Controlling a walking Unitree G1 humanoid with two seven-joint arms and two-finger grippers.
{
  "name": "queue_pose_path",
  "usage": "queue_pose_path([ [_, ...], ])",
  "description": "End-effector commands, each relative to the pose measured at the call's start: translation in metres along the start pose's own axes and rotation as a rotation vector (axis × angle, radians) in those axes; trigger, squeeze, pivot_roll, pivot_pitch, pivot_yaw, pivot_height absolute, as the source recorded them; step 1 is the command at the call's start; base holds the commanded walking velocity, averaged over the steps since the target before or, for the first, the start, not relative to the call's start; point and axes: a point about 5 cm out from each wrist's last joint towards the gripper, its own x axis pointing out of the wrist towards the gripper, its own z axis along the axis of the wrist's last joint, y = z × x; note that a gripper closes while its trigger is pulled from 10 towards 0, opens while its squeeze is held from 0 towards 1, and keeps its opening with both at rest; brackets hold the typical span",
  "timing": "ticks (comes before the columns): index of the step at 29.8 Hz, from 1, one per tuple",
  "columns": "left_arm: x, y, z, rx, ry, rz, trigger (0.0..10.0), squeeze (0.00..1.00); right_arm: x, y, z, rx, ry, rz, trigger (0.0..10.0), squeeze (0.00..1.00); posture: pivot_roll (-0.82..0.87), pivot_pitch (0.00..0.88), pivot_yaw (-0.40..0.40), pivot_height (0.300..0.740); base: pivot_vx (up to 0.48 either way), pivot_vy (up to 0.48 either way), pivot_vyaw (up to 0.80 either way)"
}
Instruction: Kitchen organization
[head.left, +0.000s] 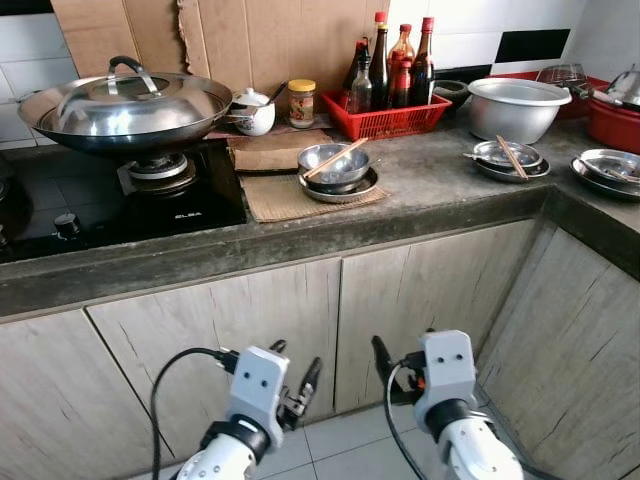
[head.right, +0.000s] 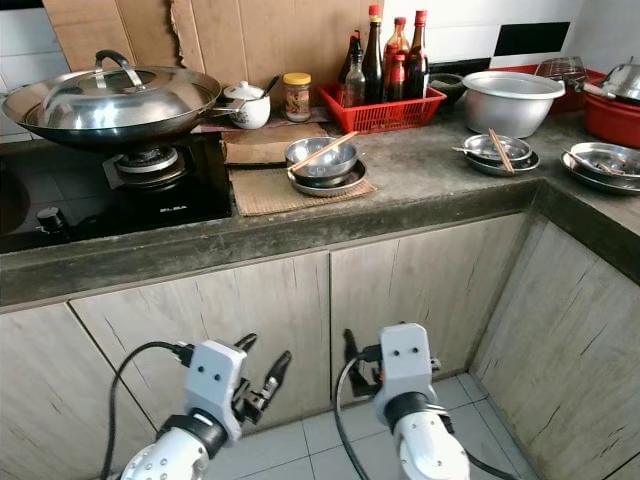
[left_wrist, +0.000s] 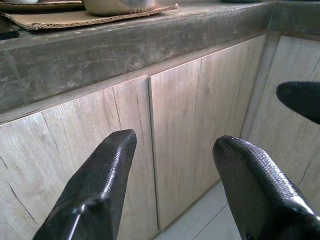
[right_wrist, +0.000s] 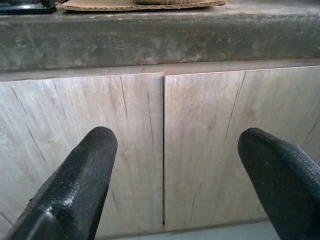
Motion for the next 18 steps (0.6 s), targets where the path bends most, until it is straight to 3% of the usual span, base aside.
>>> queue_pose_path([
  [1, 0.0, 0.001, 0.003, -0.004, -0.009, 0.017, 10.0, 0.0, 0.0, -0.004, 0.001, 0.001, -0.014, -0.014, 10.0, 0.0, 0.03, 0.0, -0.025, 0.74, 0.0, 0.0, 0.0],
  [9, 0.008, 0.013, 0.014, -0.004, -0.055, 0.084, 10.0, 0.0, 0.012, -0.009, 0.017, -0.006, -0.083, -0.021, 10.0, 0.0, 0.03, 0.0, -0.029, 0.74, 0.0, 0.0, 0.0],
  [14, 0.01, 0.018, 0.012, -0.049, -0.046, 0.116, 10.0, 0.0, 0.015, -0.011, 0.021, -0.006, -0.1, -0.025, 10.0, 0.0, 0.04, 0.0, -0.034, 0.74, 0.256, 0.0, 0.0],
  [18, 0.01, 0.018, 0.013, -0.023, -0.051, 0.105, 10.0, 0.0, 0.016, -0.01, 0.022, -0.008, -0.107, -0.018, 10.0, 0.0, 0.04, 0.0, -0.034, 0.74, 0.317, 0.0, 0.0],
])
